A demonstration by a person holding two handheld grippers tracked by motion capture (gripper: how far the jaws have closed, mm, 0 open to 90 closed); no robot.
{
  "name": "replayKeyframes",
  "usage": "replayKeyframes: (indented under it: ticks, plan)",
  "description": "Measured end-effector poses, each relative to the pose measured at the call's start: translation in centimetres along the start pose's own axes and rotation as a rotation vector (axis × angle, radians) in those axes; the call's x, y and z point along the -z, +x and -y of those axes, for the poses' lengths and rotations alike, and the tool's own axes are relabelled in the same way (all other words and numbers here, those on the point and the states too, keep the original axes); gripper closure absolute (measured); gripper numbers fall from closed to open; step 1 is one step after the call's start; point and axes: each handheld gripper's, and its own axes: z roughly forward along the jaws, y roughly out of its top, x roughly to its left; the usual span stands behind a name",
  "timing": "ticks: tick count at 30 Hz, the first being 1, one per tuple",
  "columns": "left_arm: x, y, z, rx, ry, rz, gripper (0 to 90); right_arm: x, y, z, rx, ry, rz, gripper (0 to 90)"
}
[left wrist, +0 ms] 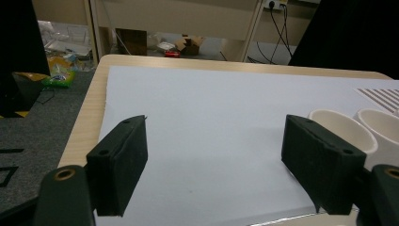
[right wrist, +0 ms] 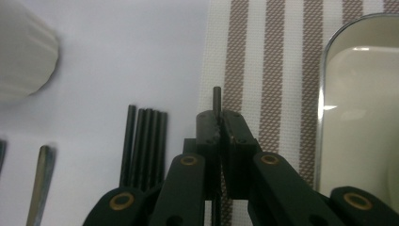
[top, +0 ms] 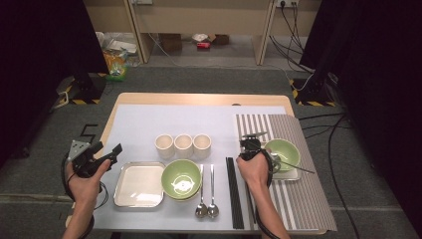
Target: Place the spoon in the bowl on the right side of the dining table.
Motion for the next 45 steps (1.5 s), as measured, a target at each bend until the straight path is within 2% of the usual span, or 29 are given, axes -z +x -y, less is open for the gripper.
replayKeyframes:
  ticks: [9,20,26,33,36,45]
  plan:
    - [0.0,0.0,0.0,0.003,0.0,-0.001,22.4,-0.6,-1.0,-1.1,-0.043,-0.017,0.033,86.4]
    - [0.0,0.0,0.0,-0.001,0.001,0.0,22.4,-0.9,-0.9,-1.0,-0.024,-0.009,0.048,84.2]
    - [0.0,0.0,0.0,0.0,0.001,-0.001,22.4,-0.1,-0.9,-0.7,-0.012,-0.022,0.036,82.7]
    - [0.0,0.0,0.0,0.002,-0.001,0.0,22.5,1.6,-0.9,0.8,0.002,0.025,0.03,81.9]
    - [0.0,0.0,0.0,0.0,0.0,0.001,22.5,2.6,-0.9,2.0,0.009,0.047,0.016,81.7]
    - [0.0,-0.1,0.0,0.001,-0.001,0.001,22.5,4.7,-1.1,5.2,0.026,0.127,0.017,81.0]
